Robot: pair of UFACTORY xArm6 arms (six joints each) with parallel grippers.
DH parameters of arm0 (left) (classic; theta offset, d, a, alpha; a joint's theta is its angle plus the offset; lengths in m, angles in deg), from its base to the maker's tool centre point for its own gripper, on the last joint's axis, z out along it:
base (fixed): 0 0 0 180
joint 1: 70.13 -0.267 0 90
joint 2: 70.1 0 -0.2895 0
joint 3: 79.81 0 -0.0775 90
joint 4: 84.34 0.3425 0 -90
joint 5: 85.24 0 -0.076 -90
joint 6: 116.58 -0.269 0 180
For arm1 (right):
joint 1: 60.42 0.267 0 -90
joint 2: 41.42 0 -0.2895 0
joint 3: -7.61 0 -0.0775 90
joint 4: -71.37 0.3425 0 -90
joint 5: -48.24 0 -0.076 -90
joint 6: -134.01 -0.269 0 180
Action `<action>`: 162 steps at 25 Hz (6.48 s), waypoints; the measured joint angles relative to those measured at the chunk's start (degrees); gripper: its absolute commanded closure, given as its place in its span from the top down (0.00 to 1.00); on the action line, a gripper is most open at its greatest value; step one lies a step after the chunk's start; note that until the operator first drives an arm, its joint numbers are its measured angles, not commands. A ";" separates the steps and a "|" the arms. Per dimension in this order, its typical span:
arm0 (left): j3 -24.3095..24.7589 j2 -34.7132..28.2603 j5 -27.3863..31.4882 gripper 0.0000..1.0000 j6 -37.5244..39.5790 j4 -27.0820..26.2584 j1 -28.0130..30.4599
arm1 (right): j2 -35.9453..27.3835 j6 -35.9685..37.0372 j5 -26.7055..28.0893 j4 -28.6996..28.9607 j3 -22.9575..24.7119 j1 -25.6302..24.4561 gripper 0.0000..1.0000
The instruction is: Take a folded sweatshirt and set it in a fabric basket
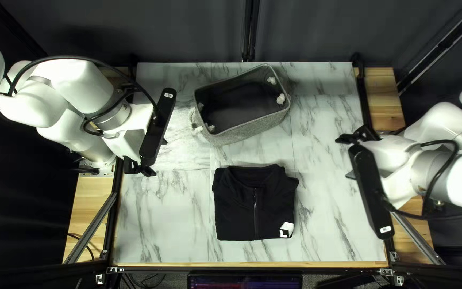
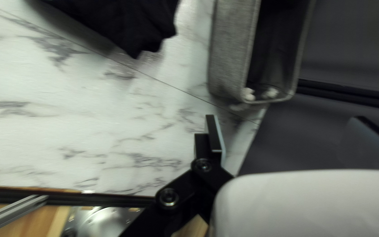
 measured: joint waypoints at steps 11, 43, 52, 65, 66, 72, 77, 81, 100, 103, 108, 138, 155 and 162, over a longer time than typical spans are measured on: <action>0.00 0.00 0.00 1.00 0.00 0.00 0.00 | -2.53 26.51 -11.14 2.89 7.49 -5.16 1.00; 0.00 0.00 0.00 1.00 0.00 0.00 0.00 | 15.23 28.95 -56.25 -5.93 28.79 -16.76 1.00; 0.00 0.00 0.00 1.00 0.00 0.00 0.00 | 16.58 31.13 -57.65 -4.60 29.20 -16.88 1.00; 0.00 0.00 0.00 1.00 0.00 0.00 0.00 | 16.71 32.49 -52.96 -1.61 26.48 -15.41 1.00; 0.00 0.00 0.00 1.00 0.00 0.00 0.00 | 16.66 32.84 -51.58 -1.02 25.59 -14.94 1.00; 0.00 0.00 0.00 1.00 0.00 0.00 0.00 | 15.06 29.78 -51.92 -7.60 26.42 -15.13 1.00; 0.00 0.00 0.00 1.00 0.00 0.00 0.00 | 13.35 24.53 -59.05 -20.61 30.99 -19.14 1.00; 0.00 0.00 0.00 1.00 0.00 0.00 0.00 | 13.33 20.18 -64.64 -31.71 33.32 -23.89 1.00; 0.00 0.00 0.00 1.00 0.00 0.00 0.00 | 21.78 10.06 -65.72 -48.04 30.46 -25.29 1.00; 0.00 0.00 0.00 1.00 0.00 0.00 0.00 | 21.85 10.85 -64.76 -48.47 30.04 -24.44 1.00; 0.00 0.00 0.00 1.00 0.00 0.00 0.00 | 22.80 10.81 -65.10 -50.79 29.43 -24.72 1.00; 0.00 0.00 0.00 1.00 0.00 0.00 0.00 | 32.20 7.85 -64.07 -62.64 22.36 -27.20 1.00; 0.00 0.00 0.00 1.00 0.00 0.00 0.00 | 33.05 7.74 -65.01 -63.51 21.20 -27.50 0.00; 0.00 0.00 0.00 1.00 0.00 0.00 0.00 | 31.25 11.99 -64.66 -57.71 21.99 -26.78 0.00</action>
